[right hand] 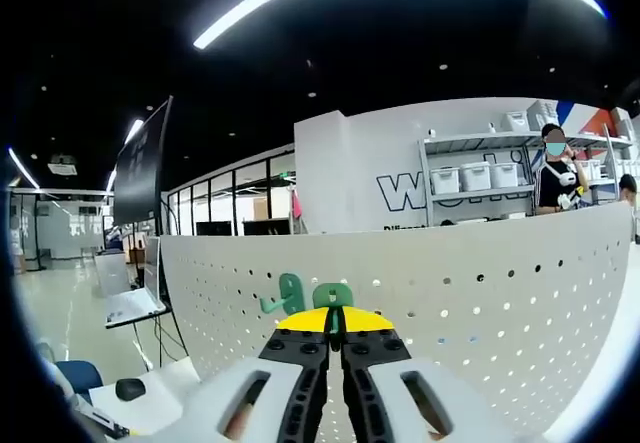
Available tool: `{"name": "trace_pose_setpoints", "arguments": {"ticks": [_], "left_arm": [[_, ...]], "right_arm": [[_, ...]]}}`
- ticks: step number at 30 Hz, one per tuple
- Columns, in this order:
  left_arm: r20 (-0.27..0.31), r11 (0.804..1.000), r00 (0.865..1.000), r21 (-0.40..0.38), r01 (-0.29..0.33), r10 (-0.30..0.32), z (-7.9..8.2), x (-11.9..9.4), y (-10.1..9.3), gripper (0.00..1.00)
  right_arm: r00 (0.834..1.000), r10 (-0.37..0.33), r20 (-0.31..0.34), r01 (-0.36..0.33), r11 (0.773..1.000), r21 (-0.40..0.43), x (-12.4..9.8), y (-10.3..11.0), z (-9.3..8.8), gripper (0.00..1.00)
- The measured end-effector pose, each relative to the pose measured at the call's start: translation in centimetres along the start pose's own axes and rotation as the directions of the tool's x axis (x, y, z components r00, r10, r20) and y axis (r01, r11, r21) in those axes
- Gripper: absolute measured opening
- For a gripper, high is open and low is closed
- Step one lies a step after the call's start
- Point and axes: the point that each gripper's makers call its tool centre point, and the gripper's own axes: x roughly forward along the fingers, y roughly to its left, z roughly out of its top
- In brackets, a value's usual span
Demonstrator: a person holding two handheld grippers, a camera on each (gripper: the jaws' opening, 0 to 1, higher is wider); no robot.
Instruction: Insert the hook assembly into the mounting plate slot until the hook locks in place.
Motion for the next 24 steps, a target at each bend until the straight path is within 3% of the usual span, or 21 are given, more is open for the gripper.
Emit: {"name": "trace_pose_setpoints", "arguments": {"ticks": [24], "left_arm": [[-0.019,1.0,1.0,0.001,-0.014,0.014,-0.6,-0.2,0.7,0.67]], "right_arm": [[0.999,-0.038,0.004,0.038,0.998,-0.049,2.4,-0.6,0.0,0.0]]}}
